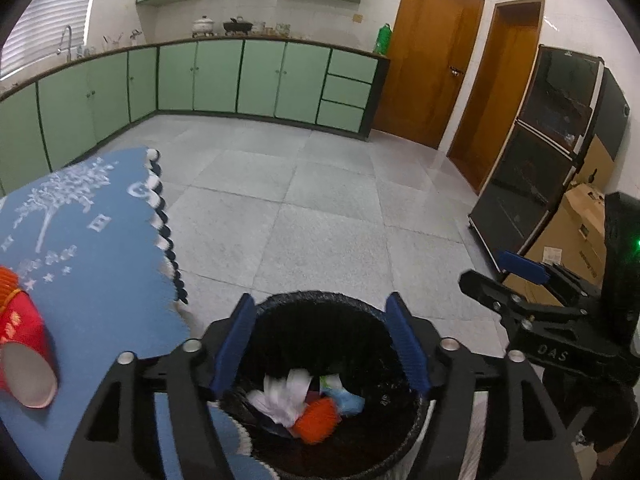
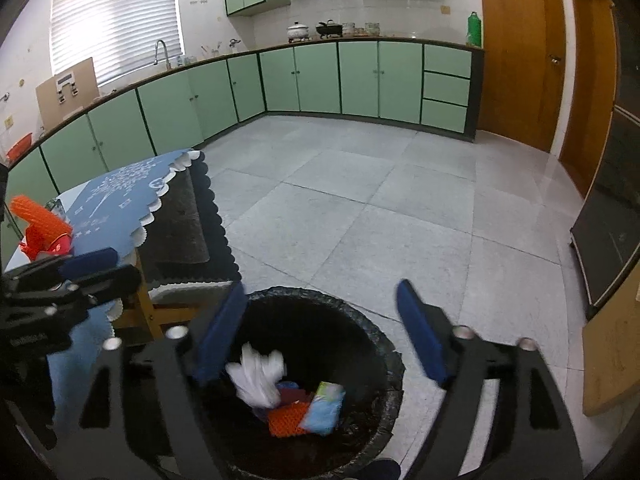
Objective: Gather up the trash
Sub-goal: 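Move both tools back to the red cup and red bag on the table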
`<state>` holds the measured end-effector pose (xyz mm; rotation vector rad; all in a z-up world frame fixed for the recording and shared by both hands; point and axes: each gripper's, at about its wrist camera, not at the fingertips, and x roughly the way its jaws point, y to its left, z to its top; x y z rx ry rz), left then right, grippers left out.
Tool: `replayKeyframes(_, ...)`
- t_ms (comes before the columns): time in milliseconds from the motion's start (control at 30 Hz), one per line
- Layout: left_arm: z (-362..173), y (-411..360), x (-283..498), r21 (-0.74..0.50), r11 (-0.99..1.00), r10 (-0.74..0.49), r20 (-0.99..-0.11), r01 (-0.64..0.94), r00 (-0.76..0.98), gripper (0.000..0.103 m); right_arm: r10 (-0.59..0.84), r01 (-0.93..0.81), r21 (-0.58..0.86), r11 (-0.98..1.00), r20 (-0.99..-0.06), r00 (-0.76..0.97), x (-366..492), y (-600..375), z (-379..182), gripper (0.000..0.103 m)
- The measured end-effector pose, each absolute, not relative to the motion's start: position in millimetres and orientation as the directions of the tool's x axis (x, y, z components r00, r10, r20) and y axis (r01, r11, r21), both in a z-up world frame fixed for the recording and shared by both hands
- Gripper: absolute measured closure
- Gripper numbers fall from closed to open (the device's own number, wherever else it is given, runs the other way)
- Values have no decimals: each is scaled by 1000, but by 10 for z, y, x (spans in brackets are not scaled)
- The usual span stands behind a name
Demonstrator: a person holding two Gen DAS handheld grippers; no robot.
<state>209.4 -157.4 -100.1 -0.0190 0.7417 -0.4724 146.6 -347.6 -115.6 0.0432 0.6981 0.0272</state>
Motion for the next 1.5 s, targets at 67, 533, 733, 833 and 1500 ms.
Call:
replayKeyframes(67,-941,-1522,2063,-174,899,-414,-633,401,654,29,40,-7,55,998,-637,770,1436,-3470,-1124,12)
replayKeyframes(533,-479,-873,1718,-170,938,-346,-556,303,756,9,137,-41,177,983,-573,808,1239,-3183,-723,7)
replayKeyframes(733,-370,-573,1597,-156,953,-301,-542,258,784,8,179,-91,183,979,-552,814,1200,-2906,-601,7)
replayKeyframes(833,-327,-424,1554,-145,960,-278,-537,237,796,8,198,-119,178,977,-548,812,1205,-2727,-570,7)
replayKeyframes(1500,-363,755,1299,-102,995,-67,-529,15,846,8,369,-340,156,927,-528,765,1400,-1409,-551,7)
